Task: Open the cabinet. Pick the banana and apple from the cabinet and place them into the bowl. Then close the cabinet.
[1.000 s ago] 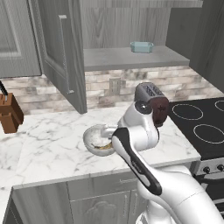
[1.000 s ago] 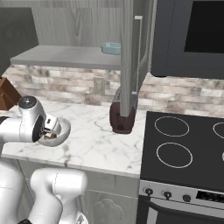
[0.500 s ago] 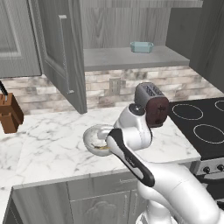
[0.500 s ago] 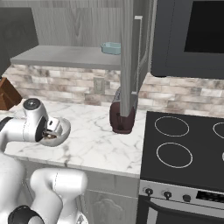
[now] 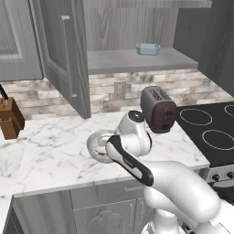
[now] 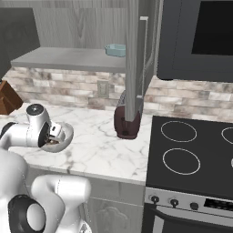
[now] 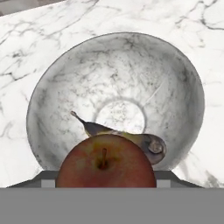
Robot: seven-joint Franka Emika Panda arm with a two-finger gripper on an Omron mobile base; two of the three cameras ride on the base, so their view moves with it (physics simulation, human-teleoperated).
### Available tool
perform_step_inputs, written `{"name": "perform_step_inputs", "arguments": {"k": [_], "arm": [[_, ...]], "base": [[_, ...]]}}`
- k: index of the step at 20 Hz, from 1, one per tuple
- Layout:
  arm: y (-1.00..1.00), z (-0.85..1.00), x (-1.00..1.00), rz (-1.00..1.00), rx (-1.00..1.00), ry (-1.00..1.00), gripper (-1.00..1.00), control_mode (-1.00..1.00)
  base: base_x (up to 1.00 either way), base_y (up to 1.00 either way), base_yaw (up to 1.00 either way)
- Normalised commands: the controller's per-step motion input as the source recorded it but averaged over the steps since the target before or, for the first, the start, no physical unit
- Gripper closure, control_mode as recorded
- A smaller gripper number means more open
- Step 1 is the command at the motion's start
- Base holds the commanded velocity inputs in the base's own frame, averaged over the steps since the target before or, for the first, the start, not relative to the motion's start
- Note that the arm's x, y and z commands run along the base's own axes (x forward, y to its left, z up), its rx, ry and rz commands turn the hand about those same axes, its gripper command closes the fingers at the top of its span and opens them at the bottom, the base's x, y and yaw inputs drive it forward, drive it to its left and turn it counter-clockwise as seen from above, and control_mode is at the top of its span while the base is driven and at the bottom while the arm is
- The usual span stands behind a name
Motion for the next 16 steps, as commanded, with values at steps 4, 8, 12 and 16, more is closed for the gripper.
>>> {"name": "perform_step_inputs", "arguments": {"k": [4, 8, 12, 16], "arm": [[0.13, -0.08, 0.18, 0.0, 0.0, 0.0, 1.0, -1.0], [0.06, -0.13, 0.2, 0.0, 0.0, 0.0, 1.0, -1.0], [0.02, -0.17, 0.21, 0.0, 0.0, 0.0, 1.0, -1.0], [0.01, -0.16, 0.13, 0.0, 0.0, 0.0, -1.0, -1.0]], "base": [[0.0, 0.0, 0.0], [0.0, 0.0, 0.0], [0.0, 0.0, 0.0], [0.0, 0.0, 0.0]]}}
